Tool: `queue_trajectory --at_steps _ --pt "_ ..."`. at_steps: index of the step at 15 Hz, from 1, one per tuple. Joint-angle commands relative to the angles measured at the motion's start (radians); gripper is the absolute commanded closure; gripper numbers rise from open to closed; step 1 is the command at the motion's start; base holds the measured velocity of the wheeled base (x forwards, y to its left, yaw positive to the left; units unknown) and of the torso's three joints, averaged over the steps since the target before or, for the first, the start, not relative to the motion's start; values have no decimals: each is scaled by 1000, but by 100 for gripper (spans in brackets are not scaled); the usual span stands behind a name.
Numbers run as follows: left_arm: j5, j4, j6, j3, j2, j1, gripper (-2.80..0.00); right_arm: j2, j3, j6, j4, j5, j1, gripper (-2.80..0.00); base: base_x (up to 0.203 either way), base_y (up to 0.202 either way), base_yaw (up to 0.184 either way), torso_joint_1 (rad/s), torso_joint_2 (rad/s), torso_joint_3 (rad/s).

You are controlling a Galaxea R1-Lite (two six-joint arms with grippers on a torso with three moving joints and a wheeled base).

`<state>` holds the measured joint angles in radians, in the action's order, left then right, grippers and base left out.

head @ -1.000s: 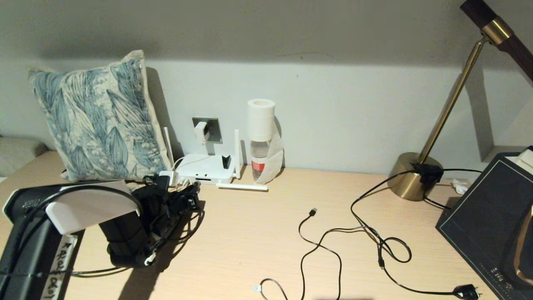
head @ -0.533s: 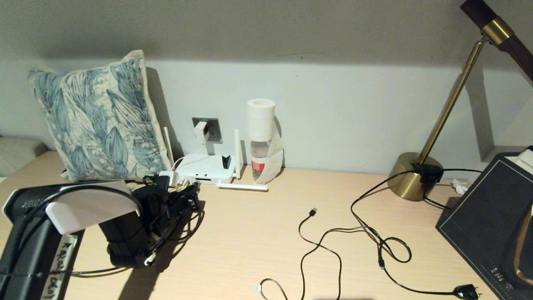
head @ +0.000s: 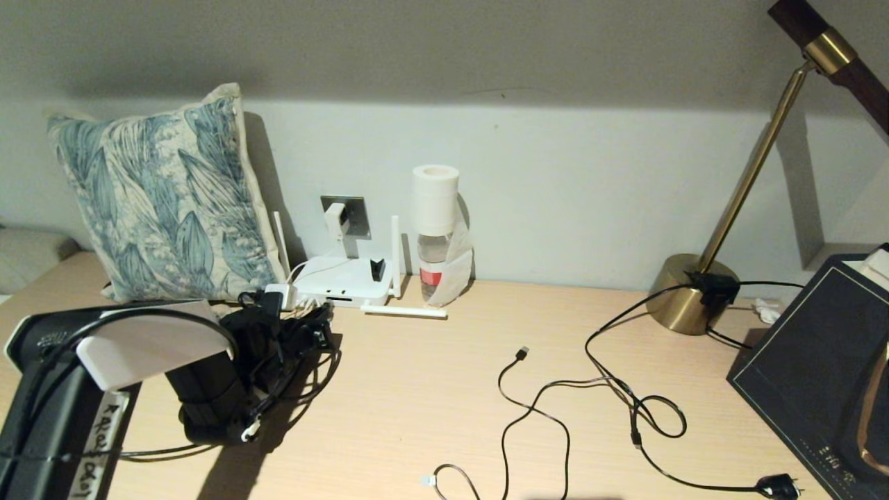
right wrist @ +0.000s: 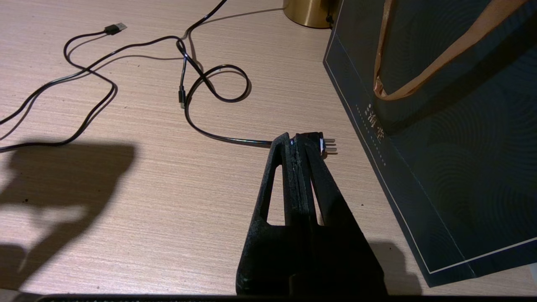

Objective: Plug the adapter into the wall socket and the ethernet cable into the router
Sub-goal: Plug cable into router interface

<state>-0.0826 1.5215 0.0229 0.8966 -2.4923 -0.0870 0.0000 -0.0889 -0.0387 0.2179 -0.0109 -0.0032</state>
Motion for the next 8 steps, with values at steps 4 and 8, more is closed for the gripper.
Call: queue_trajectory --at_steps 4,8 --pt "0 9 2 7 -5 0 0 1 0 0 1 0 0 0 0 0 0 0 0 0" --pt "0 9 0 8 -13 0 0 0 0 -1 1 0 0 0 0 0 0 0 0 0"
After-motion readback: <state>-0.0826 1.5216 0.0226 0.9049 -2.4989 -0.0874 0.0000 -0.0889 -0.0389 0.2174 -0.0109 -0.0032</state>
